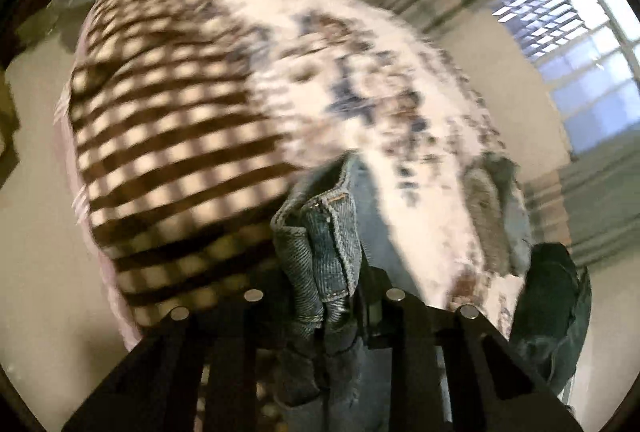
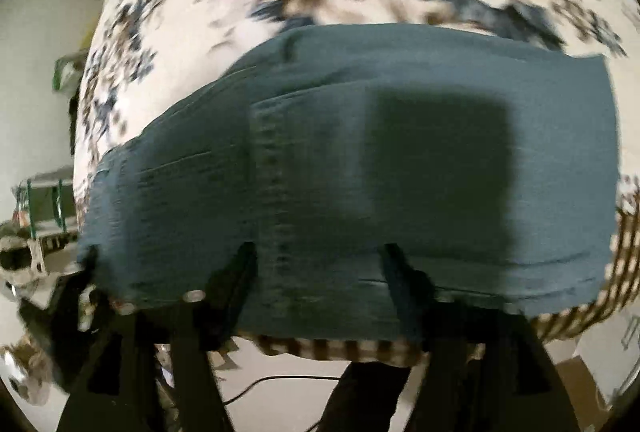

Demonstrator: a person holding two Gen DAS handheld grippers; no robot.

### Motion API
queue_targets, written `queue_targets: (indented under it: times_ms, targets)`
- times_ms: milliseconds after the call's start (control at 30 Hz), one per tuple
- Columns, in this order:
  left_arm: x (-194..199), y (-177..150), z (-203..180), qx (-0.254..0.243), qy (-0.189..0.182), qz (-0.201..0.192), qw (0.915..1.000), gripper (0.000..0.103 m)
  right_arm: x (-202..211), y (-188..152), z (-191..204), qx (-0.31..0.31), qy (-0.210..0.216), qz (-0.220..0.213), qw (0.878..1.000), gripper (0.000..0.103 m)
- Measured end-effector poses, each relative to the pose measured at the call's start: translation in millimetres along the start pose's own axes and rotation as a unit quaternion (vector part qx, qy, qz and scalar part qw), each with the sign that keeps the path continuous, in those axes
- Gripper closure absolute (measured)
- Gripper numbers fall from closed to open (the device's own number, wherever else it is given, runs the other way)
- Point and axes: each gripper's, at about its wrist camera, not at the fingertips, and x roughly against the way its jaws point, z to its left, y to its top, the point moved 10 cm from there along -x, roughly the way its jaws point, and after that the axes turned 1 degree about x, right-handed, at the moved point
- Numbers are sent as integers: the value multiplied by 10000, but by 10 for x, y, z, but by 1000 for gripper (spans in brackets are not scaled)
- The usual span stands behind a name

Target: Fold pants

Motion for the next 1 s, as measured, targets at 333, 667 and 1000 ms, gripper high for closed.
queue_targets:
  times_ms: [333,667,1000]
  targets:
    - [672,-662,-1741,-1969,-762,-391,9767,82,356,86,-1401,-671,138,-233,9974,6]
    - [535,-2901,-2839,-3155,-1041,592,9413,83,985,344,-3084,-958,-15,-521,9940,6]
    - [-305,-4782,-2681,-4222,-259,1837,8873,80,1035,489,-4368,-1122,-296,-495,9920,6]
